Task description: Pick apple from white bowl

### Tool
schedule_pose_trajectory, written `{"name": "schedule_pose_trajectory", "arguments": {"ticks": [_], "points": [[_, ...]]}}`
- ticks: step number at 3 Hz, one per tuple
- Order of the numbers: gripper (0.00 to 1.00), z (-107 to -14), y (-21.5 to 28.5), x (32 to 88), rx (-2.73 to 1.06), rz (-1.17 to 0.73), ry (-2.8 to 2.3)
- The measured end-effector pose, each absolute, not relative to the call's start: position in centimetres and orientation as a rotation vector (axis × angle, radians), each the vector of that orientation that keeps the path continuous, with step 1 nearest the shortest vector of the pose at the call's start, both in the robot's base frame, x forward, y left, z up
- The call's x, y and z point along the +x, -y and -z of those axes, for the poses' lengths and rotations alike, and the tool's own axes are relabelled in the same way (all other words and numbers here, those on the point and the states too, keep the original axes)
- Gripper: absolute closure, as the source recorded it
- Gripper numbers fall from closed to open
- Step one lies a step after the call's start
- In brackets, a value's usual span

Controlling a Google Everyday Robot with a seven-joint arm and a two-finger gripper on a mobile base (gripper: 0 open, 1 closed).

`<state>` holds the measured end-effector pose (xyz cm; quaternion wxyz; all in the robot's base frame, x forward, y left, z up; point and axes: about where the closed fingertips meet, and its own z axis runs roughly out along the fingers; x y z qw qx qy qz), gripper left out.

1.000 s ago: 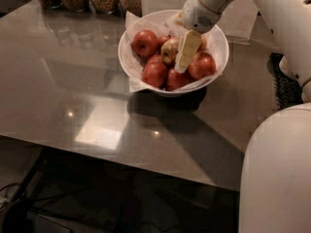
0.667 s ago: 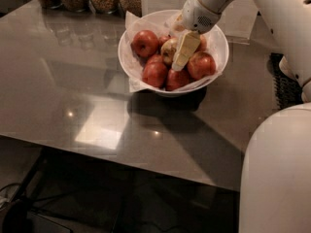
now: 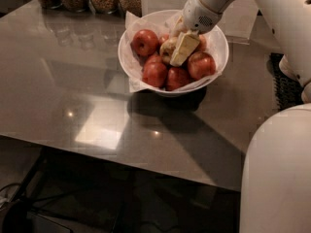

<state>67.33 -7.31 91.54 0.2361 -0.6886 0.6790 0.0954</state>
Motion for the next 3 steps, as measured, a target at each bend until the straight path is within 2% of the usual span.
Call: {"name": "schedule_pose_trajectory", "arguments": {"ticks": [1,2,3], "points": [[0.87,-91.7,7.2,67.4,-1.887,-0.256,-1.859],[1.00,-94.4,7.2,67.0,-1.872,-0.191,-1.841],[1.00,-100.3,7.6,65.7,-1.824,-0.072,-1.803]]}}
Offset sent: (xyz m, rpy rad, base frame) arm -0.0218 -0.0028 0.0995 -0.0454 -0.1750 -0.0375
